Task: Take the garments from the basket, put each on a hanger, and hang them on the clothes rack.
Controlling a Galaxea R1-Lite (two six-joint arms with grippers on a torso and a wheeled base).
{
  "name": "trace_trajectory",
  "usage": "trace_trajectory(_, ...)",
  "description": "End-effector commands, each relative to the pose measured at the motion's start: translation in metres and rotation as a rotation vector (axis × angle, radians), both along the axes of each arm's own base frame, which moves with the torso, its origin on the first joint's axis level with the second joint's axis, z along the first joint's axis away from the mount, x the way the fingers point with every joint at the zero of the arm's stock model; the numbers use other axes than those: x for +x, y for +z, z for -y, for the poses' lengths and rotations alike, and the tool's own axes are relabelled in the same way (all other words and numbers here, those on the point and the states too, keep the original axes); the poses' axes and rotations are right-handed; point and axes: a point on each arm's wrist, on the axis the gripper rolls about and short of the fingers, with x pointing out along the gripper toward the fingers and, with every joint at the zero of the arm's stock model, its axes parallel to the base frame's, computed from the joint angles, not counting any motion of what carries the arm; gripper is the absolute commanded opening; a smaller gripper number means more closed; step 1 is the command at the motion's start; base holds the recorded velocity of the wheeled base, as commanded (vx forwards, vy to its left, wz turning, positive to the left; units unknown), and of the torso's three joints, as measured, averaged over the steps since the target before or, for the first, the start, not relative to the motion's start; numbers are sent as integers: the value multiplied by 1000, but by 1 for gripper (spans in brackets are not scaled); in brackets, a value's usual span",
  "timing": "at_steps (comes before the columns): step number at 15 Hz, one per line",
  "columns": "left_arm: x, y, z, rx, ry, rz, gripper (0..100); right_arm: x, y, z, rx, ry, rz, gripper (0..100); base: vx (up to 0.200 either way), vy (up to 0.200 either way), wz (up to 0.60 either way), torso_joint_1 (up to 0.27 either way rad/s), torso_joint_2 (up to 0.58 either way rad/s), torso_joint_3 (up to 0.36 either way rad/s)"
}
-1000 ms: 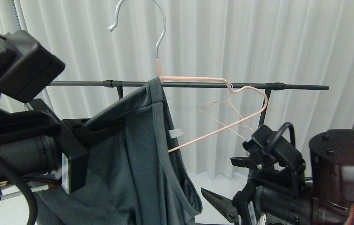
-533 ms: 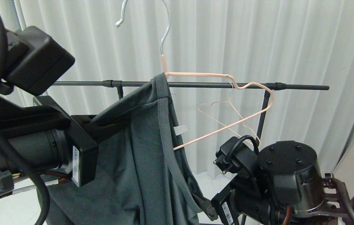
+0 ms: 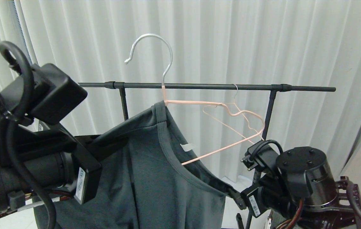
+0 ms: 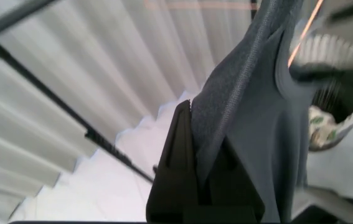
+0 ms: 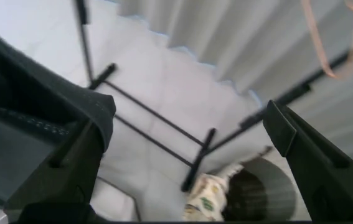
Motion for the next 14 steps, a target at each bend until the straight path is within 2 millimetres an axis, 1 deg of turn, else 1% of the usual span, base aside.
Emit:
trace_trajectory(1,-8,-18,-10,34,12,-32,0,10,11,28,5,-88,37,100,0,0,0,0,0,0)
trace_trajectory(4,-19,-37,-21,70,6,-63,0,23,21,50,-4,-158,76,100,0,0,0,0,0,0)
trace_trajectory(6,-26,-51,-28,131,-14,-64,0,23,26,57,9,-164,87,100,0,0,0,0,0,0)
trace_trajectory(9,-35,-73,-36,254,-57,-66,0,16,34,62,28,-132,84,100,0,0,0,0,0,0)
trace_trajectory(10,-35,-75,-36,259,-58,-70,0,14,36,63,31,-124,85,100,0,0,0,0,0,0)
trace_trajectory(12,-30,-78,-32,280,-49,-91,0,3,45,71,33,-79,89,100,0,0,0,0,0,0)
trace_trajectory(14,-26,-75,-29,265,-32,-89,0,-8,49,75,32,-32,77,100,0,0,0,0,0,0)
